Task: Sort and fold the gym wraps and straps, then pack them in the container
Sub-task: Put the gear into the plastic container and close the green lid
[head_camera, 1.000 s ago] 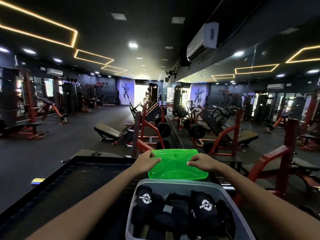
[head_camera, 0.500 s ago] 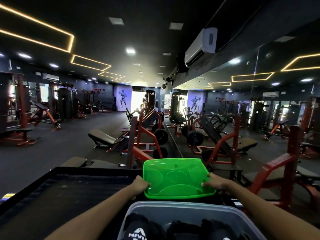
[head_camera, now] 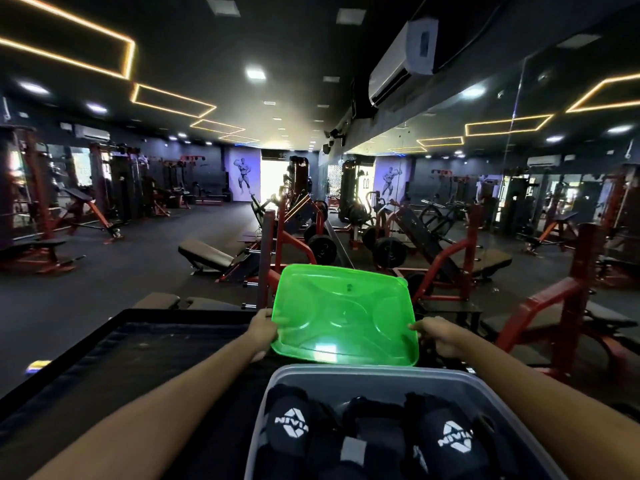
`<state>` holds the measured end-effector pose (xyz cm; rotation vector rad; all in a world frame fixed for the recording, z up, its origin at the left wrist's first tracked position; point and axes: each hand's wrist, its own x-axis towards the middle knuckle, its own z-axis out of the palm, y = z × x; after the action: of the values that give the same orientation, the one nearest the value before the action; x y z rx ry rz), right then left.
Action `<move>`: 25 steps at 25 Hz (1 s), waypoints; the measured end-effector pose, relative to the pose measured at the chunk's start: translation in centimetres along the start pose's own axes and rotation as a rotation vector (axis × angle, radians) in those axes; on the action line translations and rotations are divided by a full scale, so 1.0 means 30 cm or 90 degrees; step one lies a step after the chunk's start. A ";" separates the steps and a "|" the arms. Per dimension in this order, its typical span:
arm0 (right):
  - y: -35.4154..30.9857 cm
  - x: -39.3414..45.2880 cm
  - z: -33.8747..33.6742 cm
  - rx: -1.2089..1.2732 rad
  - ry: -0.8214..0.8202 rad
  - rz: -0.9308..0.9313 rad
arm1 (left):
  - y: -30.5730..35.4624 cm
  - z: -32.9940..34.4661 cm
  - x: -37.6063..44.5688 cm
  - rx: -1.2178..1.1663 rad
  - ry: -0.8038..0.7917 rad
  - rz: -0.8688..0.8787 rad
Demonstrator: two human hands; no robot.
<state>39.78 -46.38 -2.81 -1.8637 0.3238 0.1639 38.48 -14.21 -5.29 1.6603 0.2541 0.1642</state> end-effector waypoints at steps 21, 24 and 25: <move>-0.017 -0.779 -0.197 0.405 -0.106 -0.189 | 0.157 -0.142 -0.712 -0.216 -0.147 0.009; 0.115 -0.806 -0.220 0.134 -0.108 -0.226 | 0.130 -0.143 -0.781 -0.155 -0.151 0.000; 0.147 -0.813 -0.214 0.043 -0.098 -0.242 | 0.130 -0.146 -0.795 -0.133 -0.148 0.011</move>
<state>14.91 -50.31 1.85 -1.7985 -0.1307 0.0354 14.64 -16.59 0.07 1.4586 0.0442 0.0084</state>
